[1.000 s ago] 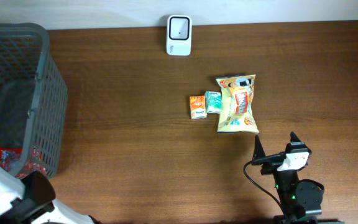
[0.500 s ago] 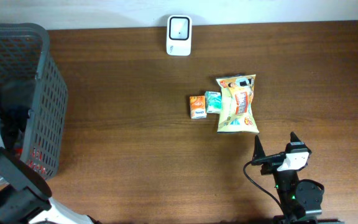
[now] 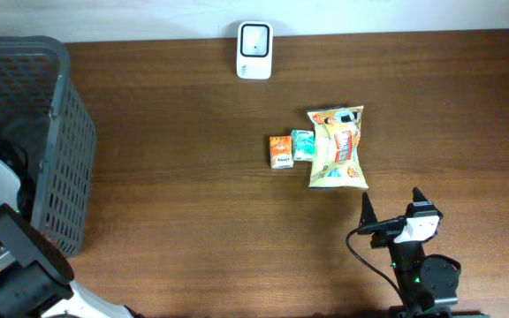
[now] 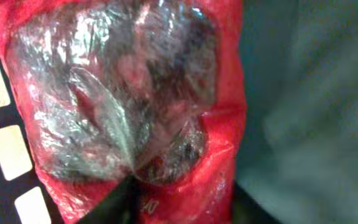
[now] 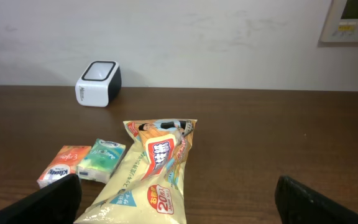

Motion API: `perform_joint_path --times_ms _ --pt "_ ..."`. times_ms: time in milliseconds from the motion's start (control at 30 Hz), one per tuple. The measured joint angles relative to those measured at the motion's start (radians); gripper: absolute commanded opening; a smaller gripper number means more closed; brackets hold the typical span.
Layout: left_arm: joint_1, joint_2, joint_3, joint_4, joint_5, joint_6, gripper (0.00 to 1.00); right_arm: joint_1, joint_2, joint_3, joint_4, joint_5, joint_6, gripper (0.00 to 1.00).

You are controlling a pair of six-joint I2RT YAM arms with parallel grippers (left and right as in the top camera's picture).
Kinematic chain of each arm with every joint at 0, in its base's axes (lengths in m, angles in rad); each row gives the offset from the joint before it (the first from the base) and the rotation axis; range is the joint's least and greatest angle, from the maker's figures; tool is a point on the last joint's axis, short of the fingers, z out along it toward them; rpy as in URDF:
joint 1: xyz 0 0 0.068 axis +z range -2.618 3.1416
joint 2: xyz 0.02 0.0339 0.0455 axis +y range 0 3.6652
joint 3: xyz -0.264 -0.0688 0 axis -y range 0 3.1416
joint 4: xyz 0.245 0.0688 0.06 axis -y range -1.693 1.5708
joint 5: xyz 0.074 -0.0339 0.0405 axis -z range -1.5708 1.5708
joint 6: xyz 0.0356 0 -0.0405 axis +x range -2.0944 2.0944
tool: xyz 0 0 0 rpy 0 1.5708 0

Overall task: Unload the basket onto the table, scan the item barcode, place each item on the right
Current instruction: 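Reach the left gripper into the basket and grasp the red snack bag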

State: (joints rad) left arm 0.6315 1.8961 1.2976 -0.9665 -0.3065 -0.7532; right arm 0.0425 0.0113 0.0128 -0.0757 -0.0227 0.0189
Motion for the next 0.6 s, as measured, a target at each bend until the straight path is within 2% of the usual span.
perform_joint_path --times_ms 33,67,133,200,400,467,600 --pt "0.0 0.0 0.0 0.003 0.0 0.0 0.22 0.0 0.0 0.0 0.0 0.0 0.0 0.98" --pt "0.0 0.0 0.001 0.003 0.005 0.0 0.09 0.0 0.0 0.0 0.0 0.0 0.0 0.98" --pt "0.0 0.002 0.045 -0.062 0.045 -0.003 0.0 0.0 0.0 0.0 0.0 0.0 0.0 0.98" --pt "0.0 0.007 0.142 -0.151 0.083 -0.006 0.0 0.0 0.0 0.0 0.0 0.0 0.0 0.98" --pt "0.002 0.003 0.756 -0.524 0.163 -0.011 0.0 0.0 0.0 0.0 0.0 0.0 0.0 0.98" --pt "0.004 -0.03 0.91 -0.544 0.238 0.002 0.0 0.0 0.0 0.0 0.0 0.0 0.0 0.98" --pt "-0.051 -0.18 1.027 -0.471 0.388 0.11 0.0 0.0 0.0 0.0 0.0 0.0 0.0 0.98"
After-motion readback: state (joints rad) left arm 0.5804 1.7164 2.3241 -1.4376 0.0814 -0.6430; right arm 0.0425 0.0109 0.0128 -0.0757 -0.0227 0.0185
